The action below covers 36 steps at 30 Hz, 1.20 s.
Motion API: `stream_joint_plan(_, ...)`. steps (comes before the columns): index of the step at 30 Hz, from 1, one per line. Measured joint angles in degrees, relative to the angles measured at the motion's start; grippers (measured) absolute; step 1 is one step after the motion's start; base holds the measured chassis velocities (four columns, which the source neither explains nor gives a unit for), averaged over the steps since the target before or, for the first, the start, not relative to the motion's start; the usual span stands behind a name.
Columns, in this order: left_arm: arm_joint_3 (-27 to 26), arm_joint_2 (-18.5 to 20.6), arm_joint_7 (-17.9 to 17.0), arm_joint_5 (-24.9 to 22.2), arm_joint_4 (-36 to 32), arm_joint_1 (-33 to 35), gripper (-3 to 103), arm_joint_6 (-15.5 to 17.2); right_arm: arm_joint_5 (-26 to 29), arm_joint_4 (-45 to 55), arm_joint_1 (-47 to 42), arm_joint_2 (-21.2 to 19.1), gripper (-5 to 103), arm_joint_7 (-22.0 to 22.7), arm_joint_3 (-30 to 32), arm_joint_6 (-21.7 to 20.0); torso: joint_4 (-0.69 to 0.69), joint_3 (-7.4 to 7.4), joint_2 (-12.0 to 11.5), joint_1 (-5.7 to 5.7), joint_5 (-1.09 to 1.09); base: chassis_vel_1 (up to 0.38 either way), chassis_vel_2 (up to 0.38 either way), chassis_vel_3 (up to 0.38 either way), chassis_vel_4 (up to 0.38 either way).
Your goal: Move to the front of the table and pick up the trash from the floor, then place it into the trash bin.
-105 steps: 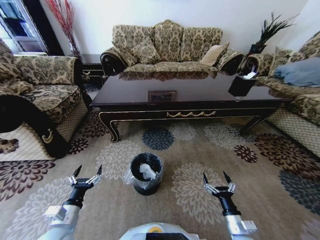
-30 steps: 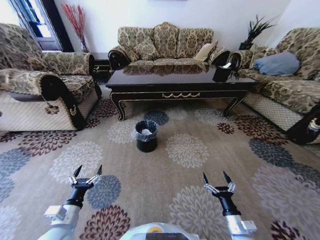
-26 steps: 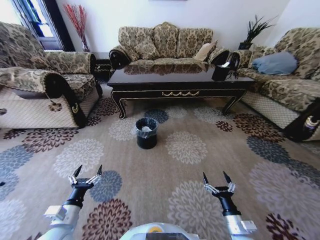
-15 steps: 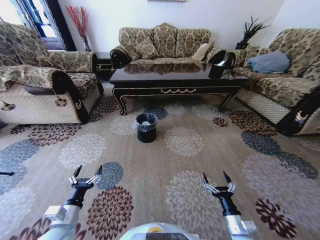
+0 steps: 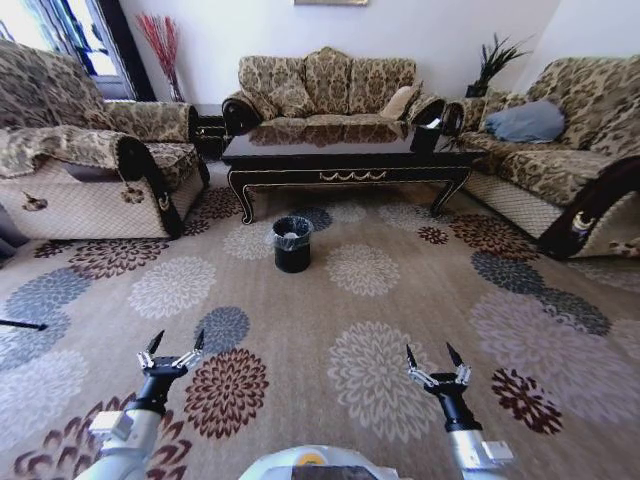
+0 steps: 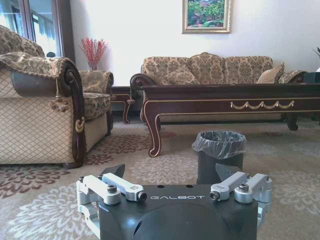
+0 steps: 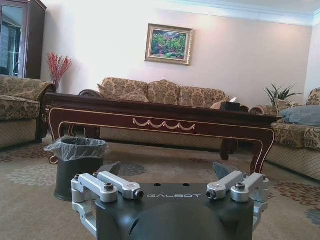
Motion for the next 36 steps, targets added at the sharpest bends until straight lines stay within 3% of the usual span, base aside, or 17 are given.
stream_joint_plan(36, 0.0, 0.0, 0.0, 0.0, 0.0, 0.0, 100, 0.0, 0.0, 0.0, 0.0, 0.0, 100, 0.0, 0.0, 0.0, 0.00, 0.01, 0.0, 0.01, 0.00, 0.121, -0.116, -0.125, 0.114)
